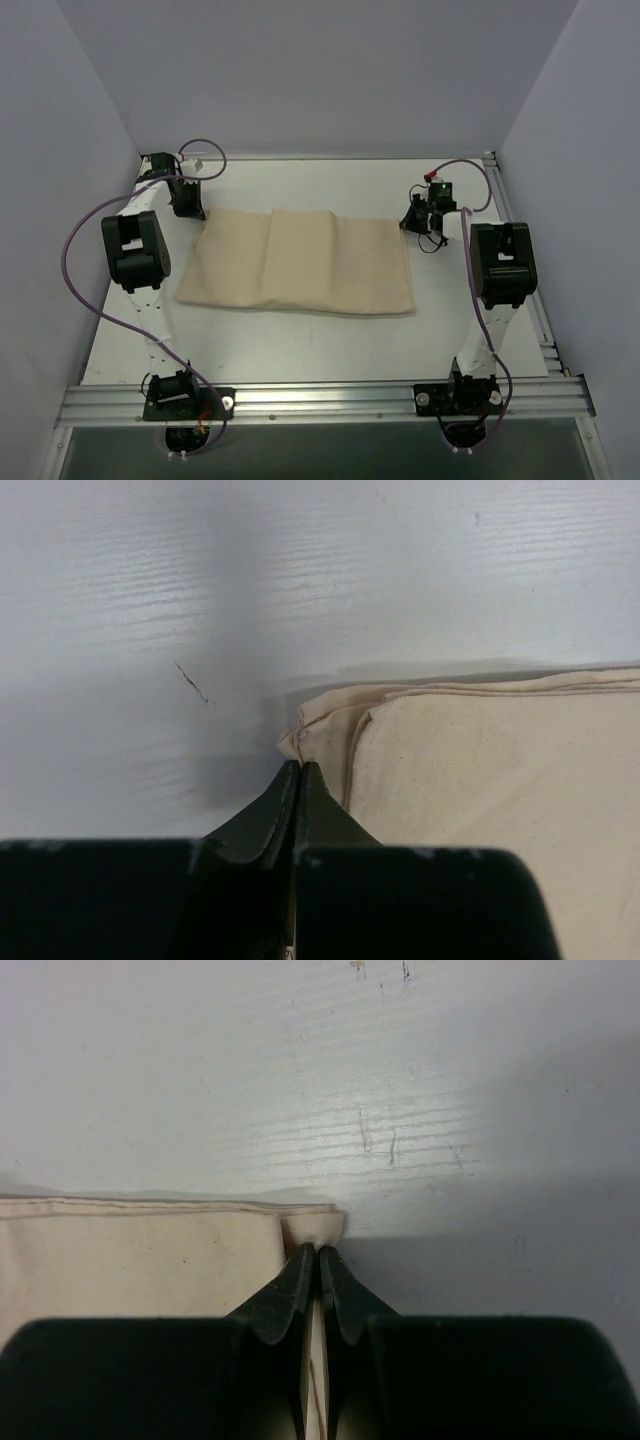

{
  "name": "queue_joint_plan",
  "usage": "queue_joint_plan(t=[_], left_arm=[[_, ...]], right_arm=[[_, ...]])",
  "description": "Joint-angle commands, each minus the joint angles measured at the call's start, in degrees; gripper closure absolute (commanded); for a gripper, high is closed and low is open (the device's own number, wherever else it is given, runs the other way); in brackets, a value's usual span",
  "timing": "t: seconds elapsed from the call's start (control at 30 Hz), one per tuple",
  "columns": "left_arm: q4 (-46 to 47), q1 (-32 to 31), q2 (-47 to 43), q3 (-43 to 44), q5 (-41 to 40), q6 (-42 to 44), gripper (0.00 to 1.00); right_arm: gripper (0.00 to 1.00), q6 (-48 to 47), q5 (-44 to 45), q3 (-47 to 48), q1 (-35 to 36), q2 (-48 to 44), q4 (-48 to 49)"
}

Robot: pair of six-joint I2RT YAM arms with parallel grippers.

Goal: Open and lay out the surgical kit
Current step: Open the surgical kit at the center of the board.

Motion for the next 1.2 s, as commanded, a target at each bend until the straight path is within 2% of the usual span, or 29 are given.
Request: queue_joint_plan(t=[0.0,0.1,0.4,0.53,0.67,0.8,1.0,1.17], left_arm=[[3.94,0.45,-2.51,-2.39,-0.77,-2.01,0.98],[7.03,0.62,-2.7,-1.88,-3.85,-2.63,0.98],[1.41,0.8,5.03,11.74,-6.48,-3.24,0.98],[-1.92,1.06,8.28,19.29,-8.86,-2.72,0.98],[-5.97,1.33,13.37,30.7,-12.11,-2.63,0.98],[-9.57,2.99,16.28,37.75,-15.01,-4.03,0.98],[-9.67,4.23,17.6,38.47,-17.64,-1.93,0.98],[-9.66,4.23,21.28,43.99,-18.27,0.09,0.98]], right_arm=[[1.0,-0.24,0.7,0.37,-0.06,3.86,-6.22],[1.0,0.29,2.11,4.76,-0.68,5.09,-6.39],[1.0,4.33,2.47,20.66,-0.77,15.45,-5.95],[1.0,7.84,2.81,22.52,-0.42,17.04,-3.86],[1.0,11.44,2.38,23.75,0.72,18.27,-0.95],[1.0,13.12,3.08,28.32,5.9,21.52,-0.77],[1.0,18.65,3.78,30.35,8.46,23.37,3.79],[1.0,17.43,6.42,32.19,9.16,23.37,2.14]])
